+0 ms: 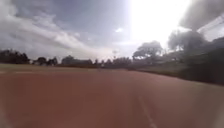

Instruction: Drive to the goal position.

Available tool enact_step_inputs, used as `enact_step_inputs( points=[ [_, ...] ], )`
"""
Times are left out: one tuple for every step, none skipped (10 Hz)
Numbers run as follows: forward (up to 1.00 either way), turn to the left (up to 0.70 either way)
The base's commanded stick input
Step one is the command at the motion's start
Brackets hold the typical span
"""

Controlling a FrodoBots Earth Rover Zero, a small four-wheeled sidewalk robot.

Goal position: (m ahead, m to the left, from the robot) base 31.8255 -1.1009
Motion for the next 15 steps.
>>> enact_step_inputs(
  points=[
    [0.70,-0.25],
    [0.70,0.00],
    [0.70,0.00],
    [0.70,0.00],
    [0.70,0.00],
    [0.70,0.00],
    [0.70,0.00],
    [0.70,0.00],
    [0.70,0.00],
    [0.70,0.00],
    [0.70,0.00],
    [0.70,0.00],
    [0.70,0.00],
    [0.70,0.00],
    [0.70,0.00]
  ],
)
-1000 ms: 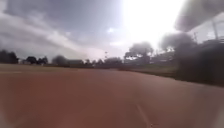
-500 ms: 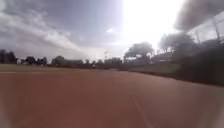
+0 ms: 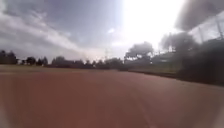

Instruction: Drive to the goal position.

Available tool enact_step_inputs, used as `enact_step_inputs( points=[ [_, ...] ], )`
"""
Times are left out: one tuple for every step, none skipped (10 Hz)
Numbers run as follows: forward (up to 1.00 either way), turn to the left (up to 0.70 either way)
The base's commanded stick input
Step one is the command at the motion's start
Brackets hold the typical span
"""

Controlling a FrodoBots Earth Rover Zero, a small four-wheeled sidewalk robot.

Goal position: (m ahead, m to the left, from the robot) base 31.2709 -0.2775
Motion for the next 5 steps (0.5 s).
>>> enact_step_inputs(
  points=[
    [0.70,0.00],
    [0.70,0.00],
    [0.70,0.00],
    [0.70,0.00],
    [0.70,0.00]
  ],
)
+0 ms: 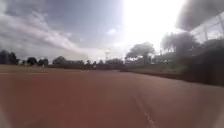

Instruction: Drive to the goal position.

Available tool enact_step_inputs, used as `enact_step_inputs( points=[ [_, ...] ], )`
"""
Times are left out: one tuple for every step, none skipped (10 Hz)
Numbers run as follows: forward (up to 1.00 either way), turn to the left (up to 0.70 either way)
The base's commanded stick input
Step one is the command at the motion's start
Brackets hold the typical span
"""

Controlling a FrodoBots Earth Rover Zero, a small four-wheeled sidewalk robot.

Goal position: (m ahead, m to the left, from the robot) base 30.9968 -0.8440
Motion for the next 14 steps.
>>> enact_step_inputs(
  points=[
    [0.70,0.00],
    [0.70,0.00],
    [0.70,-0.07],
    [0.70,-0.22],
    [0.70,-0.14],
    [0.70,-0.08],
    [0.70,-0.01],
    [0.70,0.00],
    [0.70,0.00],
    [0.70,0.00],
    [0.70,0.00],
    [0.70,0.00],
    [0.70,0.00],
    [0.70,0.00]
  ],
)
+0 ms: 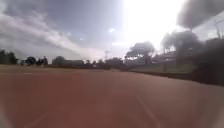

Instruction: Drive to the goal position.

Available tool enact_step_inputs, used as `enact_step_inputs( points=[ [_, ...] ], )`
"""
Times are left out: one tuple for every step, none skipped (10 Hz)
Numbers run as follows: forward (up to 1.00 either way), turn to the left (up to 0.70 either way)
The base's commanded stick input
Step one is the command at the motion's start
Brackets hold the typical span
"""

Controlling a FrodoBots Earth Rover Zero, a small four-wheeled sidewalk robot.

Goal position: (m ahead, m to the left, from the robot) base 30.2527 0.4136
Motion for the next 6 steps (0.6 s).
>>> enact_step_inputs(
  points=[
    [0.70,0.00],
    [0.70,0.00],
    [0.70,0.00],
    [0.70,0.00],
    [0.70,0.00],
    [0.70,0.00]
  ],
)
